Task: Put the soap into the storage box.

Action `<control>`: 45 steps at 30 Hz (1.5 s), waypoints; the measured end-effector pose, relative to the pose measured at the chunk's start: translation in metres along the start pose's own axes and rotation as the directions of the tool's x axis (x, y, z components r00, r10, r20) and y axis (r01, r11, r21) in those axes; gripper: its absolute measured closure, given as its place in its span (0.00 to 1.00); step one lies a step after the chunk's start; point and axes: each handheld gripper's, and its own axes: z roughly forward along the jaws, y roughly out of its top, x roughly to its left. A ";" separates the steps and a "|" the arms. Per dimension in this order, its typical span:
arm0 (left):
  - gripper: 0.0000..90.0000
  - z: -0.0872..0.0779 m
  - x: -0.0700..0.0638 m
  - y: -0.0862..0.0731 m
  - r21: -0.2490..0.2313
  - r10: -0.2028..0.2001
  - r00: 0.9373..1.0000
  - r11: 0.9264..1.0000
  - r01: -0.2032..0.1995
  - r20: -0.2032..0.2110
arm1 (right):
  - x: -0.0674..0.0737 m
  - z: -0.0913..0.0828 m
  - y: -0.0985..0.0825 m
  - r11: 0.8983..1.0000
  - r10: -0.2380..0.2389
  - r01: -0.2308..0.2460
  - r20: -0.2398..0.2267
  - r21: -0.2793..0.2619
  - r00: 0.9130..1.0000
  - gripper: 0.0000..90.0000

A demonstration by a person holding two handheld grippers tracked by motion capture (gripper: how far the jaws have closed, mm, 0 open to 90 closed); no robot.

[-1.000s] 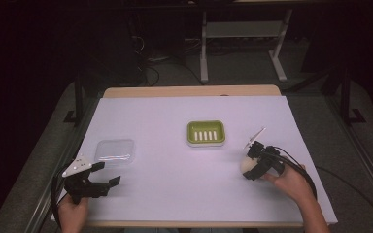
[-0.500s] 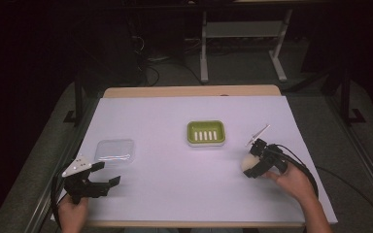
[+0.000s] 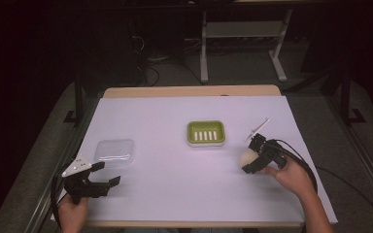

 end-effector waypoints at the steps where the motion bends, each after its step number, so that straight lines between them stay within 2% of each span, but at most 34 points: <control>1: 0.14 0.000 0.000 0.000 0.000 -0.001 1.000 1.000 0.001 -0.001 | 0.000 -0.001 0.001 1.000 -0.003 0.003 -0.001 -0.004 1.000 0.27; 11: 0.14 -0.001 0.000 0.000 -0.003 -0.003 1.000 1.000 0.003 -0.003 | 0.000 -0.008 0.016 1.000 -0.012 0.012 -0.022 -0.013 1.000 0.27; 35: 0.14 -0.002 0.000 0.000 -0.007 -0.009 1.000 1.000 0.009 -0.004 | 0.001 -0.008 0.054 0.998 -0.060 0.060 -0.022 -0.001 0.998 0.27; 45: 0.14 -0.002 0.000 0.001 -0.002 0.003 1.000 1.000 -0.003 -0.007 | 0.002 -0.010 0.071 0.997 -0.080 0.080 -0.021 0.006 0.997 0.27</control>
